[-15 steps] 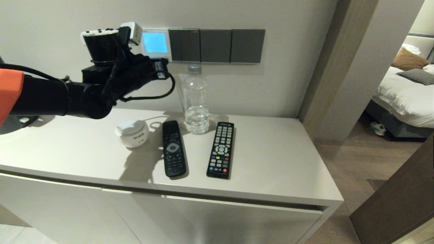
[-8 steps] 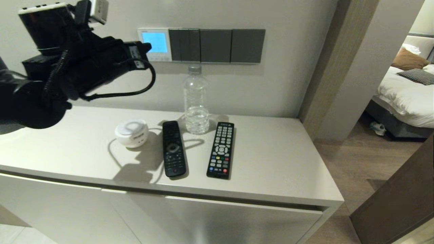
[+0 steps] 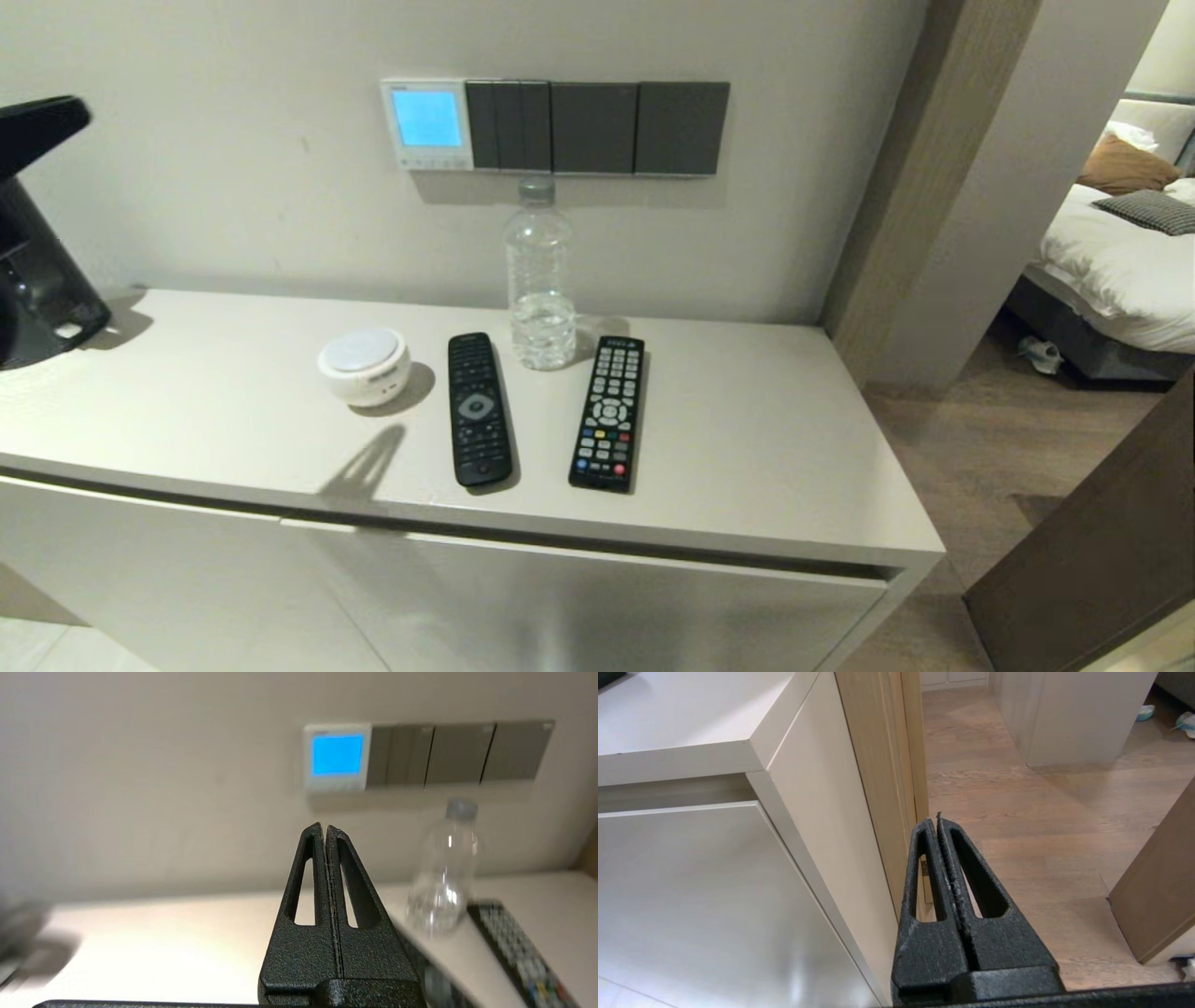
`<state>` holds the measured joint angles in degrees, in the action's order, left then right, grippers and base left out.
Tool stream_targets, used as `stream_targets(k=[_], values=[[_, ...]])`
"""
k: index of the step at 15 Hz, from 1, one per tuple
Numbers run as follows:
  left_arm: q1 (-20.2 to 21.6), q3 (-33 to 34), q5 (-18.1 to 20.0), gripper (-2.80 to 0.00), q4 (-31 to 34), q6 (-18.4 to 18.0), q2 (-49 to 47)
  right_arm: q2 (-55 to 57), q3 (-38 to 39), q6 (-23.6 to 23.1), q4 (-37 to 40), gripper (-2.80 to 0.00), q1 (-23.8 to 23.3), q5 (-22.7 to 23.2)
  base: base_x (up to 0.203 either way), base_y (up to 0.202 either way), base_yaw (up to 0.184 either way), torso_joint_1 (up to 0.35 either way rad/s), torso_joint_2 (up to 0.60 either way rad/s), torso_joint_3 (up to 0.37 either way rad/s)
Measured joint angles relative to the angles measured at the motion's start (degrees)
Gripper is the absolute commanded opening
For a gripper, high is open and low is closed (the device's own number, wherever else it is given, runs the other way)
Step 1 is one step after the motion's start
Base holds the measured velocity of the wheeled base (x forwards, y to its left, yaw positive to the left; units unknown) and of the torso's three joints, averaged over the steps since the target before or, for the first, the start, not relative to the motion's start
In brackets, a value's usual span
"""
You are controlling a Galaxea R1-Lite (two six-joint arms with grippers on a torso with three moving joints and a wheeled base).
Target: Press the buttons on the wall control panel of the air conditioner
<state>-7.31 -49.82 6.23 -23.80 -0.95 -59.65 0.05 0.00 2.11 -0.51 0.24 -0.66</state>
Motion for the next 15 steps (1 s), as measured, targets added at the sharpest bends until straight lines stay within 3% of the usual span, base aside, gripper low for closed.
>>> stream_targets(k=[5,8,11,13,15], values=[[2.98,9.10,-2.24,-2.80,21.57,-0.72,26.89,0.00,0.00,0.00,0.00,-2.80,0.02,0.00,0.000,0.000,0.000,0.000,0.00,0.000],[3.45,16.47,-7.15,-2.80,32.96,-0.53,38.50,0.00,0.00,0.00,0.00,-2.80,0.02,0.00,0.000,0.000,0.000,0.000,0.00,0.000],[3.56,22.18,-12.39,-2.80,35.52,0.19,42.12,0.00,0.00,0.00,0.00,-2.80,0.00,0.02,0.000,0.000,0.000,0.000,0.00,0.000],[3.67,23.52,-16.18,-2.80,40.79,1.20,41.80,0.00,0.00,0.00,0.00,-2.80,0.00,0.00,0.000,0.000,0.000,0.000,0.00,0.000],[4.41,24.73,-17.46,-2.80,44.73,2.74,41.29,0.00,0.00,0.00,0.00,-2.80,-0.02,0.02,0.000,0.000,0.000,0.000,0.00,0.000]])
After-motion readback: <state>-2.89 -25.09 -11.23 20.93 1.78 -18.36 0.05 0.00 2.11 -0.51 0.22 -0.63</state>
